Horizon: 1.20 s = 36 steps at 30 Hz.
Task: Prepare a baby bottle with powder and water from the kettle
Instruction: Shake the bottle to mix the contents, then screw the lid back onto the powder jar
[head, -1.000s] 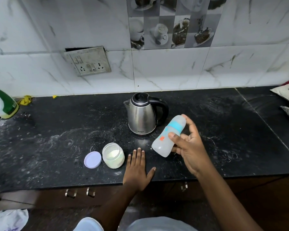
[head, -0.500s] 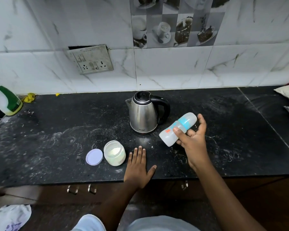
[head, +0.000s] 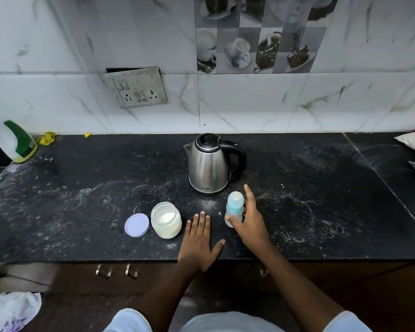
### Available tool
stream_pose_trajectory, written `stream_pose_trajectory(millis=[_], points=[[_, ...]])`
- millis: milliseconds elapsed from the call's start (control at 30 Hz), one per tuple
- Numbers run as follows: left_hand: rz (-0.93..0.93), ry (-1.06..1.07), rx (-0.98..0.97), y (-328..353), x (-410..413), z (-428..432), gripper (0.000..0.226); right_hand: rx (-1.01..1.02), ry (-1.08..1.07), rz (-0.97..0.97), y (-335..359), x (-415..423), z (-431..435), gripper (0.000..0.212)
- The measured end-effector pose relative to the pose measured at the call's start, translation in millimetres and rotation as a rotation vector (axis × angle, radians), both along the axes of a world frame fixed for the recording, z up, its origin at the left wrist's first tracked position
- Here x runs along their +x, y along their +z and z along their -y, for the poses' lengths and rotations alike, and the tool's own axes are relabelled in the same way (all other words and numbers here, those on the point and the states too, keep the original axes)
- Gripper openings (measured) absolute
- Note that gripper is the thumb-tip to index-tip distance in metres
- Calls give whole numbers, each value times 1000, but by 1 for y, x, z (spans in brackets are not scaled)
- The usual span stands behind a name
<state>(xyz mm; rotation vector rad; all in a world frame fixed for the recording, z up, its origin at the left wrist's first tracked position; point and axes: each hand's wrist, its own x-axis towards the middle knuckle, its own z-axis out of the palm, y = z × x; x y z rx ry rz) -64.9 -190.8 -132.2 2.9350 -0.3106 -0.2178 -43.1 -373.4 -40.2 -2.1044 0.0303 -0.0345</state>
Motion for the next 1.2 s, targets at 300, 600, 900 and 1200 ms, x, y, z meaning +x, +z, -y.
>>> stream_pose_trajectory(millis=[300, 600, 900, 1200], points=[[-14, -2, 8, -1, 1, 0, 96, -73, 3, 20, -25, 0, 4, 103], [-23, -4, 5, 1, 1, 0, 96, -82, -22, 28, -34, 2, 5, 105], [-60, 14, -11, 11, 2, 1, 97, 48, 14, 77, -33, 2, 13, 118], [85, -86, -139, 44, -25, -8, 94, -224, -13, 535, -25, -7, 18, 79]])
